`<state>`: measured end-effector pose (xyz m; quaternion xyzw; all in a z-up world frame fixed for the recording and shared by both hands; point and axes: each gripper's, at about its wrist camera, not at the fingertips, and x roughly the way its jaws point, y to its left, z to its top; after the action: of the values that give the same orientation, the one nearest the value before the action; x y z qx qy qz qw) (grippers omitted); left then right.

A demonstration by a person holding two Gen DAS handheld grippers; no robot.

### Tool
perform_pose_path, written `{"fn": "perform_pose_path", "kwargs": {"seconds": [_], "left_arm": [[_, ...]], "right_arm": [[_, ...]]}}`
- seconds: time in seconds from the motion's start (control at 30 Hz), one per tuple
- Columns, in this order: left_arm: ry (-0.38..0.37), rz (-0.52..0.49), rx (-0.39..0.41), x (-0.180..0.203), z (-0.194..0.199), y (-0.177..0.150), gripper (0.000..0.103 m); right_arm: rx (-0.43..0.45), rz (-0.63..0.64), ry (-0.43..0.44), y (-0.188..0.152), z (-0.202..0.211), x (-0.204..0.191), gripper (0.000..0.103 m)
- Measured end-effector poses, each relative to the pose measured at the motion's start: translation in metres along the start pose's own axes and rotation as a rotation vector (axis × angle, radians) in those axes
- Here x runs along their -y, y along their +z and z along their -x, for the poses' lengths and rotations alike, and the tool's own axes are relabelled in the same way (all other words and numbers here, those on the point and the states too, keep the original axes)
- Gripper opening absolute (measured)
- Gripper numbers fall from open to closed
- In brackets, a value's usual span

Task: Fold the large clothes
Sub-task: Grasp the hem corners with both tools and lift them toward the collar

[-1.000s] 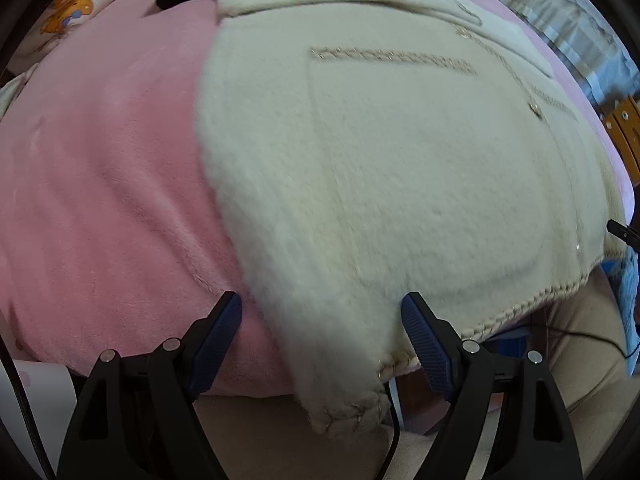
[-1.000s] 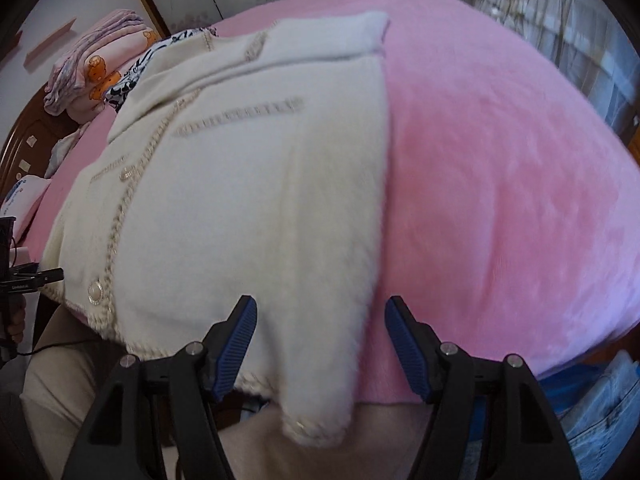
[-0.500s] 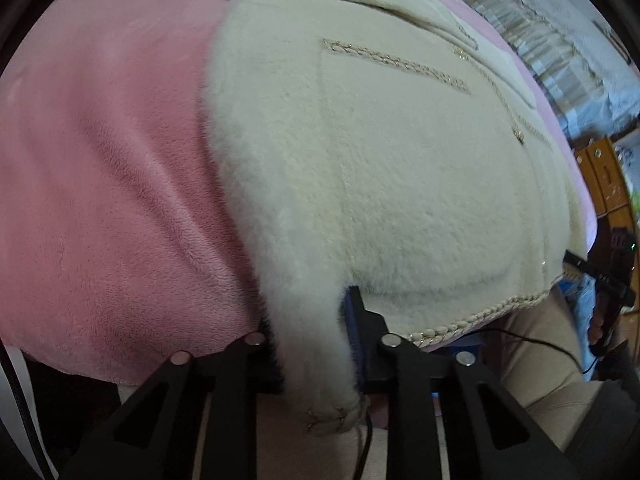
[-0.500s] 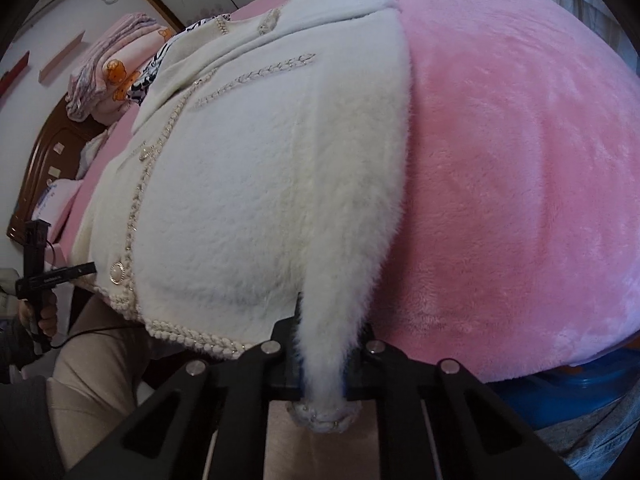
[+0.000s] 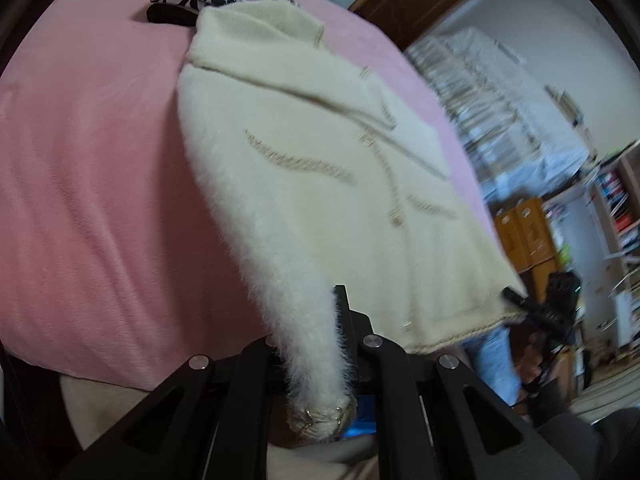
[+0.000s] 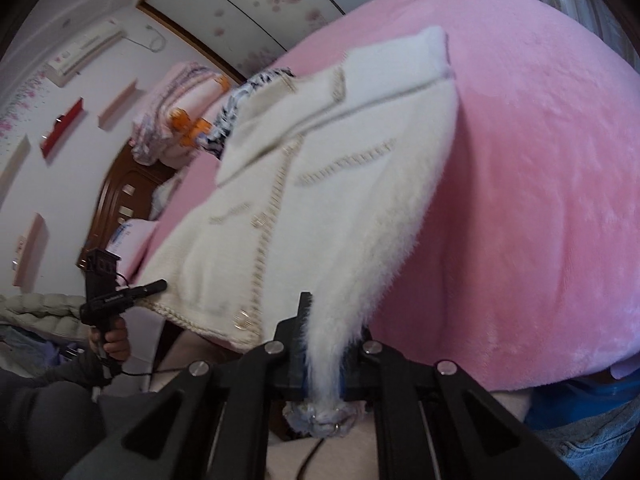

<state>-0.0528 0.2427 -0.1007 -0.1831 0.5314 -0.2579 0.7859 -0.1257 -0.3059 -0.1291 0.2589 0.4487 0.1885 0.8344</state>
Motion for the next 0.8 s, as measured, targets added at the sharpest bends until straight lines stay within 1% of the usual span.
{"fn": "perform_pose_path", "kwargs": {"seconds": [0.13, 0.2, 0.27, 0.3, 0.37, 0.47, 0.6, 0.7, 0.73, 0.77, 0.8], "left_arm": [[-0.105, 0.068, 0.108, 0.007, 0.027, 0.014, 0.006], [-0.143, 0.109, 0.162, 0.01, 0.036, 0.021, 0.006], [-0.162, 0.14, 0.207, 0.012, 0.038, 0.031, 0.006], [-0.164, 0.161, 0.239, 0.012, 0.043, 0.041, 0.006], [-0.154, 0.179, 0.283, 0.016, 0.043, 0.059, 0.006], [-0.136, 0.219, 0.335, 0.014, 0.043, 0.1, 0.006], [-0.089, 0.255, 0.378, 0.013, 0.034, 0.172, 0.006], [-0.051, 0.282, 0.378, 0.007, 0.013, 0.225, 0.007], [-0.038, 0.286, 0.367, 0.004, 0.002, 0.243, 0.008], [-0.031, 0.298, 0.348, 0.0, -0.012, 0.259, 0.011], [-0.012, 0.306, 0.313, -0.004, -0.03, 0.278, 0.015]], "right_arm": [[0.056, -0.005, 0.082, 0.017, 0.01, -0.016, 0.008], [0.097, -0.027, 0.129, 0.029, 0.017, -0.02, 0.008], [0.135, -0.051, 0.159, 0.042, 0.023, -0.023, 0.008], [0.154, -0.064, 0.17, 0.05, 0.025, -0.024, 0.008], [0.194, -0.097, 0.192, 0.068, 0.028, -0.025, 0.008], [0.251, -0.166, 0.206, 0.101, 0.029, -0.02, 0.008], [0.306, -0.282, 0.182, 0.152, 0.024, -0.004, 0.008], [0.328, -0.357, 0.139, 0.2, 0.011, 0.015, 0.008], [0.33, -0.373, 0.132, 0.212, 0.008, 0.023, 0.008], [0.327, -0.393, 0.113, 0.231, -0.004, 0.031, 0.012], [0.314, -0.426, 0.108, 0.246, -0.016, 0.04, 0.013]]}}
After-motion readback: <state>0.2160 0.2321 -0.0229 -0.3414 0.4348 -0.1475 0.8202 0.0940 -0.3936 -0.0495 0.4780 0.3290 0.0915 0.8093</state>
